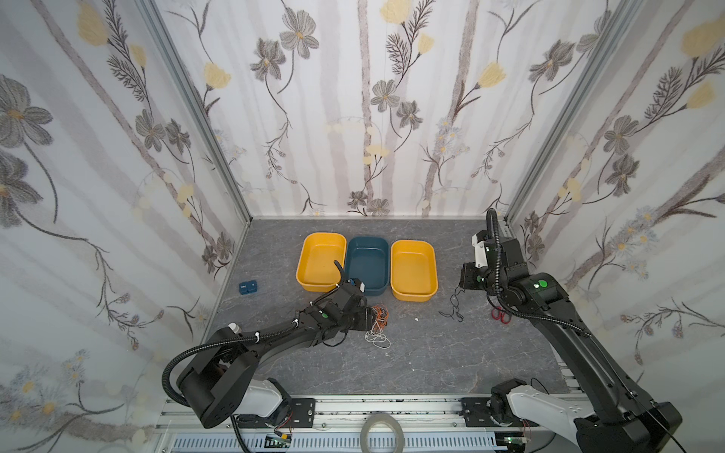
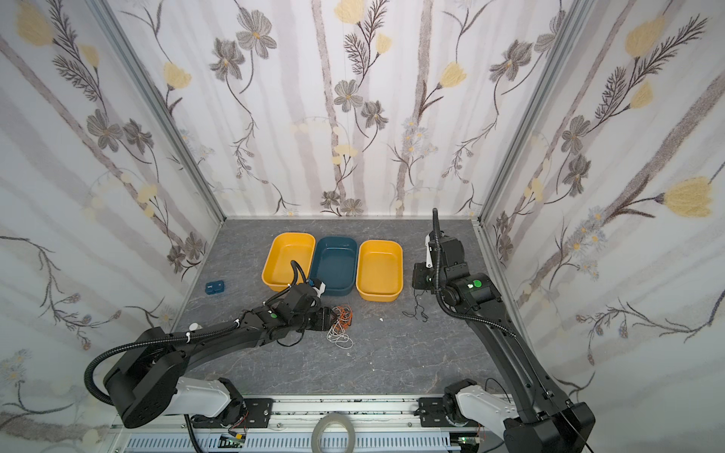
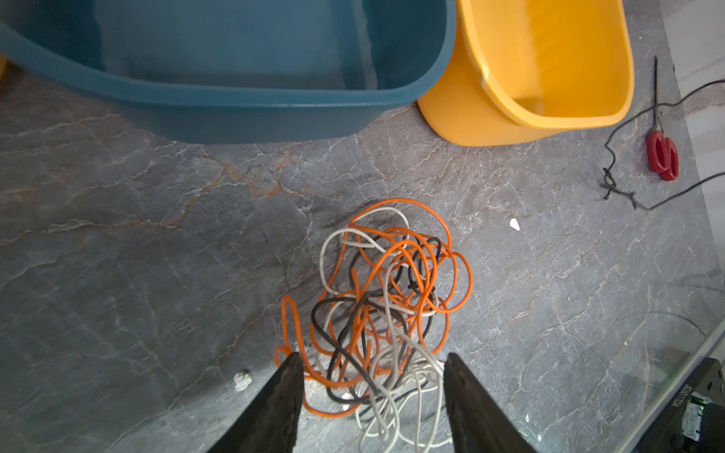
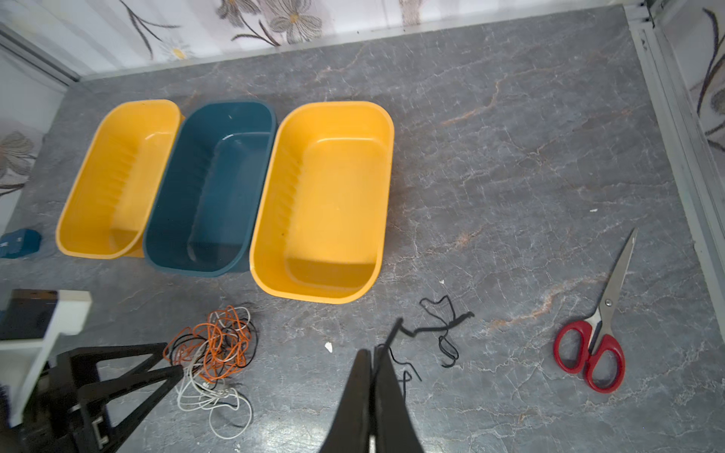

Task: Untangle the cables
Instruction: 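Carry the black cable into the yellow tub farthest along and release it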

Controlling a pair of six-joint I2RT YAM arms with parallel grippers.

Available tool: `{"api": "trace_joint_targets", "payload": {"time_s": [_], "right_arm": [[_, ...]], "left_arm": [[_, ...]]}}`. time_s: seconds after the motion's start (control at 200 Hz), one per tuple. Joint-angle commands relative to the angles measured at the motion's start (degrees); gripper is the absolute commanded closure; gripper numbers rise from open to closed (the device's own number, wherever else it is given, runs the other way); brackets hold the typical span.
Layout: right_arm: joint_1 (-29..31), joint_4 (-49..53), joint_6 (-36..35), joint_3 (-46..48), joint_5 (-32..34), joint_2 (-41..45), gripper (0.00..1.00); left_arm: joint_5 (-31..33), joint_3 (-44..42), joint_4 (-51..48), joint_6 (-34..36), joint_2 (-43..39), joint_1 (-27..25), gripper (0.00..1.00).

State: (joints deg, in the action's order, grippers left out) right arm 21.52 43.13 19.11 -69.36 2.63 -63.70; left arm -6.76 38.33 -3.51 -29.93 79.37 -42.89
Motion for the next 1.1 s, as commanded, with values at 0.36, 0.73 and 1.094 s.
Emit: {"api": "trace_joint_targets", "payload": {"time_s": [0.36, 0.73, 1.094], "right_arm": [[5.39, 2.31, -7.95, -22.28, -1.58, -10.74, 0.96], [0.46, -4.38, -9.63, -26.71, -6.9, -23.51, 0.96], [-0.97, -7.55, -8.56, -27.55, -9.08, -33.17, 0.96]], "left_arm": [[-1.13, -1.03, 3.57, -0.65, 1.43, 0.29, 0.41], [-1.08, -3.6, 5.47, -2.52, -0.06, 0.33, 0.41], [-1.03, -4.8, 6.83, -3.72, 0.12, 0.31, 0.41]]}}
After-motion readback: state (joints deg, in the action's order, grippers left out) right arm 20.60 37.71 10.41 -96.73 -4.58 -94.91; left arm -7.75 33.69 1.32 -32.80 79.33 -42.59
